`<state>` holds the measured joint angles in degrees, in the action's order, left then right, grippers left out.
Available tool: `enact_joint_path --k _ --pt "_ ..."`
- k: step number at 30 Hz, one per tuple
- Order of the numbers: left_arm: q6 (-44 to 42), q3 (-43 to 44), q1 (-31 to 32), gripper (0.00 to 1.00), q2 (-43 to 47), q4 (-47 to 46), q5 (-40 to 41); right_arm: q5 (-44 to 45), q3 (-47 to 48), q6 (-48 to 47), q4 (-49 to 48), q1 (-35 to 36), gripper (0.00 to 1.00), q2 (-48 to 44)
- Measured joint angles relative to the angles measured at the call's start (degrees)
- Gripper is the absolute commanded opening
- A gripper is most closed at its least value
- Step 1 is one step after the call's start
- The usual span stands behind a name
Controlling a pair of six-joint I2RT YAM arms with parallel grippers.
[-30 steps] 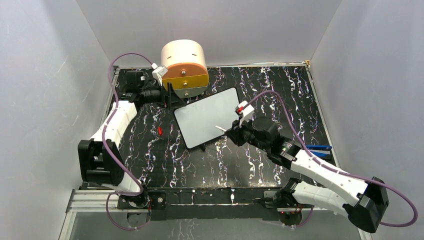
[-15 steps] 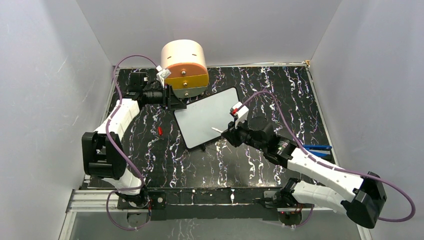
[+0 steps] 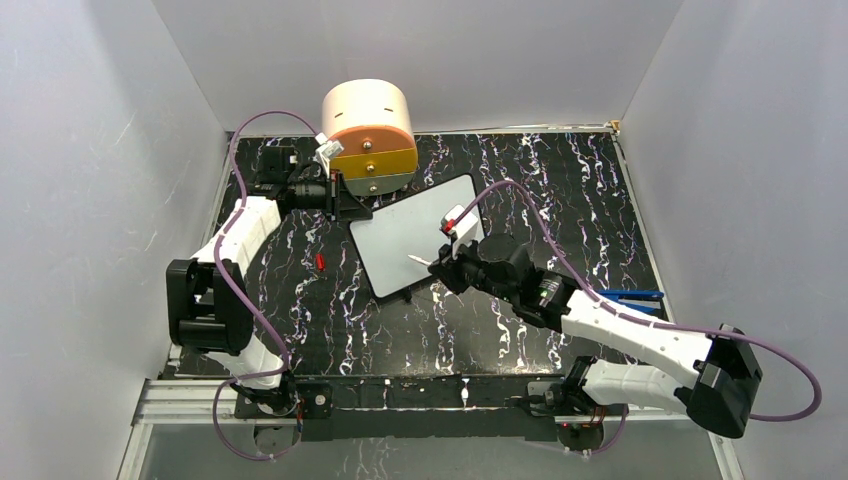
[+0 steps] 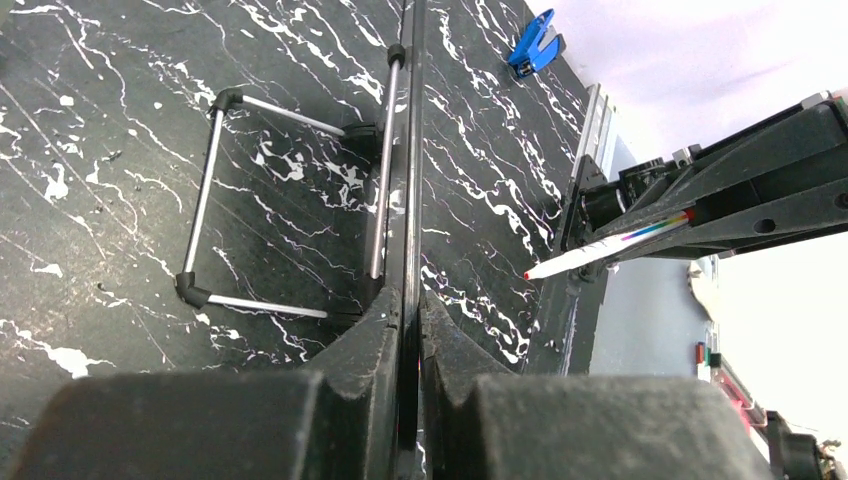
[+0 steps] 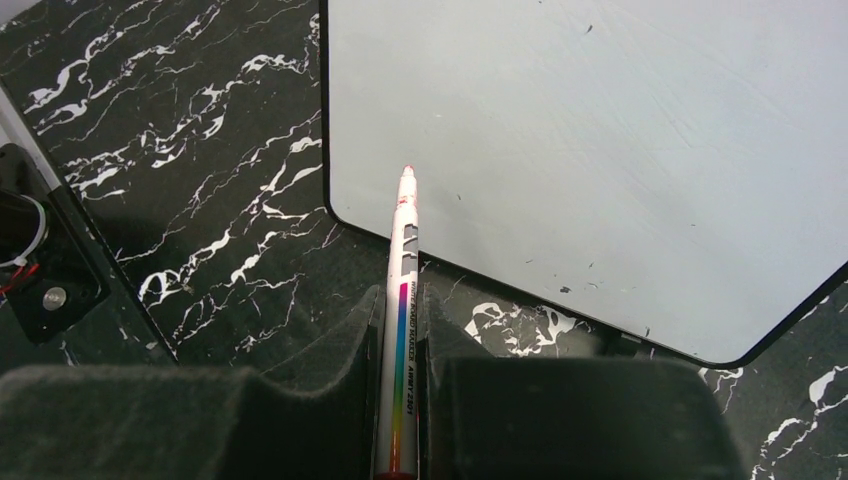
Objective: Write a sentence on the whiteboard
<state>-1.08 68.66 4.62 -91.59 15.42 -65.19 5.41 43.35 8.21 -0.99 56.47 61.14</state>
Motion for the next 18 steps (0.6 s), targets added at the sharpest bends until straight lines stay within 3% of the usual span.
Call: enact_joint_path --k 18 --pt "0.2 -3.1 2.0 0.0 0.5 -4.0 -0.9 19.1 3.0 -5.1 0.1 11.8 0.0 2.6"
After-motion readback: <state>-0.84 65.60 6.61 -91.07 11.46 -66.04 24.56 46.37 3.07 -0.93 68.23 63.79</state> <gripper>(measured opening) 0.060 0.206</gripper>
